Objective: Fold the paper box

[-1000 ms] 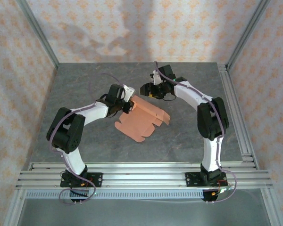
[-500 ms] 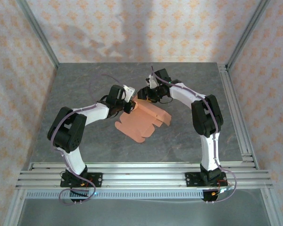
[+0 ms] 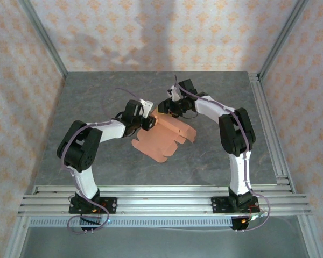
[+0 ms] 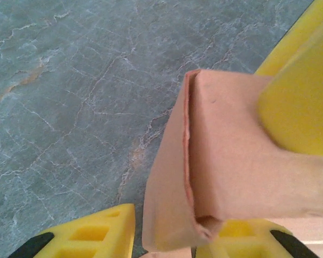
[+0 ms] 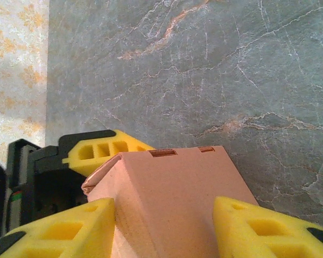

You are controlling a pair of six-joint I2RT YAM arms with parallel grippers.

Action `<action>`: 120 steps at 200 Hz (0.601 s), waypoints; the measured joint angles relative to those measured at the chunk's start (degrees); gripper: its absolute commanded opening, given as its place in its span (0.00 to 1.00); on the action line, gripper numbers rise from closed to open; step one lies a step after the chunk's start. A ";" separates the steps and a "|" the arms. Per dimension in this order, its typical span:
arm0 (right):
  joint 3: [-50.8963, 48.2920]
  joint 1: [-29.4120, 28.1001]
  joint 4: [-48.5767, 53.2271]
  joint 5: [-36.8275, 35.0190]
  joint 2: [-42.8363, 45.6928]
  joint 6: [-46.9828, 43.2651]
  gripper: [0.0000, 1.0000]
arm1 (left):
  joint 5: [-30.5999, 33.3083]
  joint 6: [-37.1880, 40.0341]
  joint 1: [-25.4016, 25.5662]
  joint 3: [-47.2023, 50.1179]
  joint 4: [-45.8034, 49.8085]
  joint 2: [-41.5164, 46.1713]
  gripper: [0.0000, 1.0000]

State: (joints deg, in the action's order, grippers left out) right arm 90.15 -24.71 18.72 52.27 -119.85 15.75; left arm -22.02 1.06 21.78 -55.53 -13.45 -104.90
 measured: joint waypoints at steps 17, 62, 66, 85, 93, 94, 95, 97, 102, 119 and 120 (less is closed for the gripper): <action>-0.24 0.02 -0.28 0.52 0.00 0.83 0.49 | 0.02 -0.50 0.00 0.83 -1.77 -0.74 0.32; -0.81 0.02 -0.76 1.75 0.00 2.58 0.49 | 0.00 -1.33 0.00 2.49 -6.32 -1.97 0.27; -0.87 0.02 -0.87 1.81 0.00 2.78 0.49 | 0.00 -1.38 0.00 2.49 -6.78 -2.16 0.26; -1.36 0.13 -1.88 2.27 0.00 4.07 0.49 | -0.02 -1.70 0.00 2.51 -8.28 -2.93 0.25; -1.57 0.17 -2.25 2.49 0.00 4.50 0.49 | -0.02 -1.73 0.00 2.49 -8.76 -3.19 0.24; -1.60 0.17 -2.29 2.56 0.00 4.63 0.49 | -0.02 -1.73 0.02 2.49 -8.83 -3.26 0.24; -1.62 0.17 -2.32 2.58 0.00 4.66 0.49 | -0.02 -1.75 0.02 2.51 -8.85 -3.28 0.23; -1.68 0.17 -2.40 2.67 0.00 4.68 0.49 | -0.04 -1.77 0.04 2.49 -8.92 -3.32 0.23; -1.81 0.26 -2.56 2.80 0.00 5.03 0.49 | -0.07 -1.77 0.04 2.49 -9.05 -3.41 0.22; -2.10 0.39 -3.23 3.13 0.00 5.60 0.48 | -0.07 -2.27 0.26 2.49 -9.62 -3.72 0.22; -2.12 0.39 -3.26 3.13 0.00 5.62 0.48 | -0.07 -2.29 0.26 2.49 -9.73 -3.76 0.22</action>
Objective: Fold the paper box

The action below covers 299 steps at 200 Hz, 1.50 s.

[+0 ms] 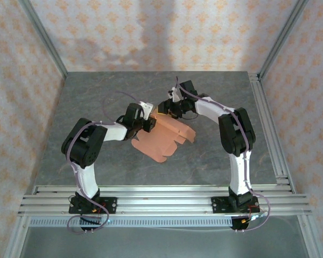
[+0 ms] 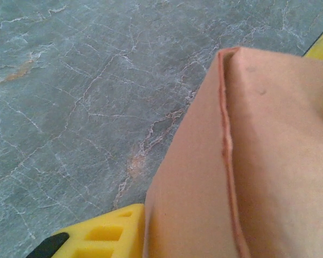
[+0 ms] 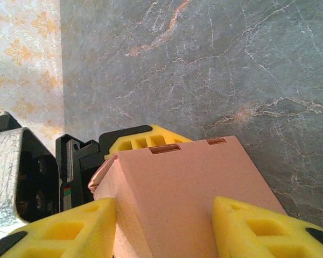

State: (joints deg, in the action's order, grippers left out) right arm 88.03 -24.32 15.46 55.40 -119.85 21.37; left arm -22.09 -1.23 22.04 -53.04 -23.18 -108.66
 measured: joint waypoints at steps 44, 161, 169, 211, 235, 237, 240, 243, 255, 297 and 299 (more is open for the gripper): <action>-0.13 -0.02 0.87 -0.39 0.00 -0.44 0.47 | 0.00 -0.44 0.00 0.00 -2.01 -2.19 0.24; 5.11 -1.27 10.86 -8.20 0.02 -8.00 0.47 | -1.05 -1.90 0.00 0.00 -2.91 -3.26 0.24; 5.40 -1.53 11.39 -8.81 0.02 -8.44 0.47 | -1.03 -1.97 0.00 0.00 -2.91 -3.26 0.24; 6.51 -2.67 13.38 -11.02 0.02 -10.12 0.48 | -1.95 -2.71 -0.35 0.20 -3.06 -3.26 0.31; 7.41 -3.19 14.82 -12.24 0.00 -10.78 0.48 | -2.51 -3.45 -0.46 0.70 -3.85 -3.21 0.33; 7.50 -3.19 14.97 -12.39 0.00 -10.88 0.48 | -2.54 -3.45 -0.46 0.81 -3.87 -3.10 0.33; 7.61 -3.26 15.06 -12.55 0.00 -10.95 0.48 | -2.51 -3.45 -0.44 1.01 -3.87 -3.02 0.33; 7.69 -3.28 15.19 -12.70 0.00 -10.99 0.48 | -2.51 -3.45 -0.44 1.20 -3.87 -2.91 0.33; 7.72 -3.39 15.37 -12.92 0.00 -11.15 0.48 | -2.51 -3.43 -0.46 1.95 -3.61 -2.19 0.30; 7.74 -3.41 15.39 -12.96 0.00 -11.15 0.48 | -2.56 -3.54 -0.83 2.10 -3.72 -1.68 0.27; 7.74 -3.41 15.39 -12.96 0.00 -11.15 0.48 | -2.58 -3.58 -0.83 2.08 -3.69 -1.68 0.27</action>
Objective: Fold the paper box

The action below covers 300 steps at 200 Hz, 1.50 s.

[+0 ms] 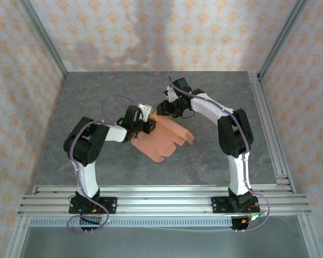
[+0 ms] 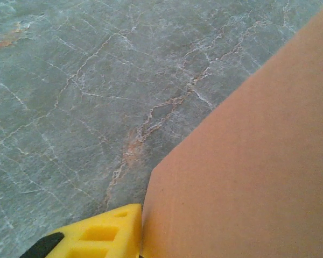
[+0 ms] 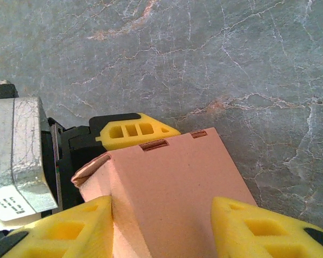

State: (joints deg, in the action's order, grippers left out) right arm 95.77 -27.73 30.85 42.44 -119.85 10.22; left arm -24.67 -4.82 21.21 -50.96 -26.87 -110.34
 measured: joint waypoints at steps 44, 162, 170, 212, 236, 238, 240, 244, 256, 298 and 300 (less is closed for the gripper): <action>0.00 0.02 -0.04 0.17 0.00 0.02 0.48 | -0.37 -1.31 0.02 -0.63 -0.02 -0.31 0.20; -0.04 0.17 -0.79 1.46 -0.33 0.70 0.48 | -1.73 -1.20 -0.24 -0.04 -1.20 -0.26 0.13; -0.04 0.17 -1.14 1.44 -0.35 0.90 0.48 | -2.05 -1.11 -0.22 0.04 -1.22 -0.17 0.10; -0.20 0.17 -2.23 1.49 -0.52 1.55 0.48 | -3.65 -0.98 0.11 0.42 -1.20 0.00 0.00; -1.27 0.35 -3.58 1.57 -0.11 2.54 0.56 | -4.04 -1.03 0.04 0.42 -1.16 0.04 0.00; -1.36 0.39 -3.67 1.53 -0.07 2.49 0.57 | -4.13 -0.98 0.04 0.42 -1.14 0.04 0.00; -1.55 0.42 -3.76 1.53 0.02 2.95 0.58 | -4.26 -1.01 0.04 0.42 -1.07 0.04 0.00; -1.92 0.52 -3.96 1.46 0.17 2.89 0.60 | -4.52 -0.98 0.04 0.42 -1.03 0.04 0.00; -3.26 0.85 -4.63 1.49 0.92 3.87 0.66 | -5.46 -0.96 0.02 0.42 -0.85 0.04 0.00; -10.23 3.39 -7.80 0.55 6.97 6.95 0.76 | -9.79 -0.98 -1.01 0.42 -0.85 0.33 0.00; -10.60 3.63 -7.96 0.59 7.45 6.99 0.76 | -9.92 -0.98 -1.11 0.42 -0.83 0.37 0.00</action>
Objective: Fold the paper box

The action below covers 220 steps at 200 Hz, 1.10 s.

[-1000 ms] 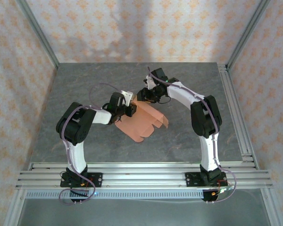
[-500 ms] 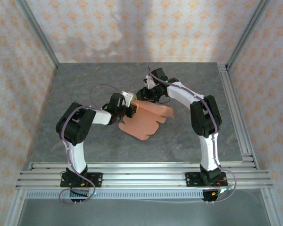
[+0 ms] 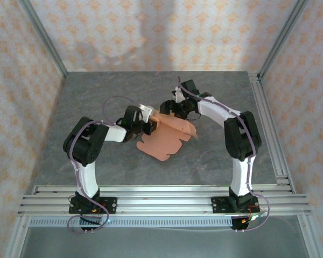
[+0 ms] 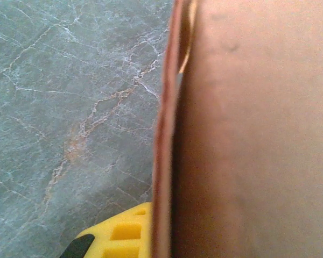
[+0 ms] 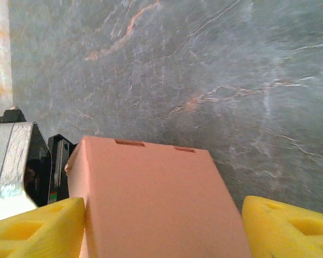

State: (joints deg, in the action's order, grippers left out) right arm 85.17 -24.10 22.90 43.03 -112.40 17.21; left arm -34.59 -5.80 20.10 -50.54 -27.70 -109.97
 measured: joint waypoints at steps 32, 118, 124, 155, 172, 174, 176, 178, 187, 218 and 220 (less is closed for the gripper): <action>-4.74 5.33 -2.89 -1.51 6.54 1.88 0.72 | -4.87 -0.09 -2.89 -0.20 0.22 1.62 0.00; -6.49 6.84 -6.05 5.46 3.17 0.96 0.50 | -17.46 1.73 -2.95 -4.83 4.83 4.59 0.00; -6.49 6.10 -6.27 6.10 2.86 0.94 0.50 | -17.57 1.64 -2.95 -4.94 4.94 4.59 0.00; -6.49 2.64 -8.41 8.02 2.60 1.01 0.49 | -17.18 0.17 -2.67 -6.21 5.92 4.59 0.00; -6.49 1.64 -10.01 7.43 2.58 1.29 0.49 | -16.15 -1.68 -2.84 -6.29 5.86 4.59 0.00; -6.49 1.64 -10.21 7.32 2.56 1.38 0.49 | -16.13 -1.81 -2.84 -6.29 5.86 4.59 0.00; -6.49 1.62 -10.36 7.28 2.49 1.42 0.49 | -15.96 -2.03 -2.84 -6.32 5.81 4.59 0.00; -6.49 1.60 -10.54 7.15 2.49 1.42 0.49 | -15.85 -2.40 -2.84 -6.32 5.81 4.59 0.00; -6.49 1.53 -11.15 6.75 2.34 1.46 0.49 | -15.34 -3.52 -2.84 -6.34 5.79 4.59 0.00; -6.49 1.01 -13.35 5.60 1.68 2.19 0.49 | -13.29 -6.99 -2.82 -6.45 5.81 4.59 0.00; -6.49 0.98 -13.51 5.55 1.62 2.23 0.49 | -13.18 -7.15 -2.82 -6.45 5.81 4.59 0.00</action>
State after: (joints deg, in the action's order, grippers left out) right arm 78.67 -23.11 9.39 48.58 -110.78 19.44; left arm -47.77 -12.95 17.28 -56.99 -21.89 -105.38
